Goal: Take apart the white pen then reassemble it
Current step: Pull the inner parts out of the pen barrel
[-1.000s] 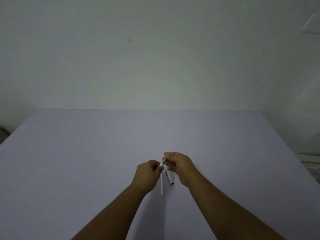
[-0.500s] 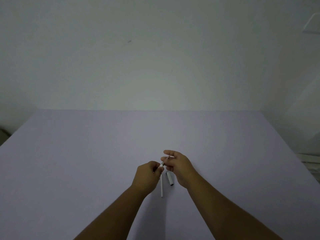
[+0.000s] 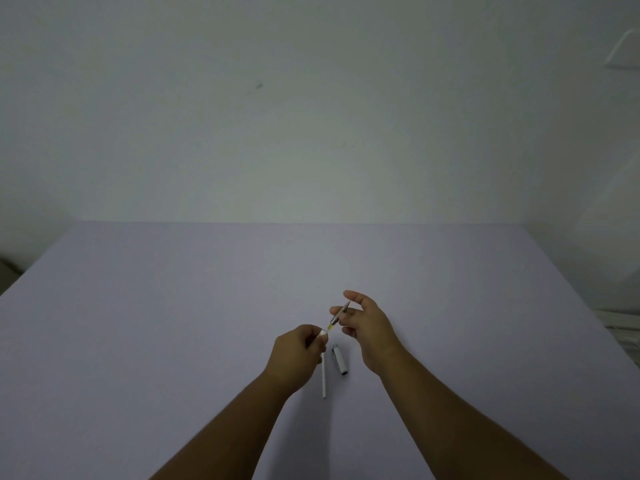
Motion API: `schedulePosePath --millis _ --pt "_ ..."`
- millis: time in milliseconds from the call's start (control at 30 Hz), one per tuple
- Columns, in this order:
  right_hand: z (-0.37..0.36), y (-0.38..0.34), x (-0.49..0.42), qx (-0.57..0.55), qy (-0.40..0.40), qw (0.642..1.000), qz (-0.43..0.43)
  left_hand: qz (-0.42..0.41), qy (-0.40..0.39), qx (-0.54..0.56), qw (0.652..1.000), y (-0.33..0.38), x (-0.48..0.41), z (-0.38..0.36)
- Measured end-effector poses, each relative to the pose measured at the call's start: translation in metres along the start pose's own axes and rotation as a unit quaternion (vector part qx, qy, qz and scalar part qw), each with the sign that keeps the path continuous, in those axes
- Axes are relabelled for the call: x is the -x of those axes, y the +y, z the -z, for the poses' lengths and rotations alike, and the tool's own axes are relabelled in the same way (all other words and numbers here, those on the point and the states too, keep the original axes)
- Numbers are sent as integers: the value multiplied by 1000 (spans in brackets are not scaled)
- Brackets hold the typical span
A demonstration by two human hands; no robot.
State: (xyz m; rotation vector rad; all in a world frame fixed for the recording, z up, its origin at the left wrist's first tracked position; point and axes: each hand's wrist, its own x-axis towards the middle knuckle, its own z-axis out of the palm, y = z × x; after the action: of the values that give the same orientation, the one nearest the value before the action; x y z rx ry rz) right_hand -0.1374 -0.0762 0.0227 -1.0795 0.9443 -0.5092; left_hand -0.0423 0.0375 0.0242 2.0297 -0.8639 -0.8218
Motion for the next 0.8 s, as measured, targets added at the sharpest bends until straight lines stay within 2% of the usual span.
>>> schedulePosePath --millis 233,400,433,500,567,633,700,733,800 --pt "-2 5 -11 6 50 999 -9 14 -21 54 998 3 1 -1" --pt "9 -2 -28 -47 174 983 37 39 -18 69 997 -8 -3 -2" --pt "12 1 -32 -13 181 983 36 46 -16 74 996 -11 -4 -3" --pt "20 15 -35 134 151 979 10 60 -14 86 994 -18 -6 -6" --pt "25 36 -35 317 93 944 -22 71 -15 93 993 -24 -9 -10" --pt "30 58 -36 446 51 893 -13 78 -17 92 993 -29 -11 -13" --pt "33 72 -36 523 27 852 11 81 -20 91 992 -34 -13 -16" --pt "35 77 -36 536 26 843 20 82 -22 91 992 -36 -14 -17" --pt "37 81 -36 523 33 851 25 88 -24 90 992 -40 -16 -18"
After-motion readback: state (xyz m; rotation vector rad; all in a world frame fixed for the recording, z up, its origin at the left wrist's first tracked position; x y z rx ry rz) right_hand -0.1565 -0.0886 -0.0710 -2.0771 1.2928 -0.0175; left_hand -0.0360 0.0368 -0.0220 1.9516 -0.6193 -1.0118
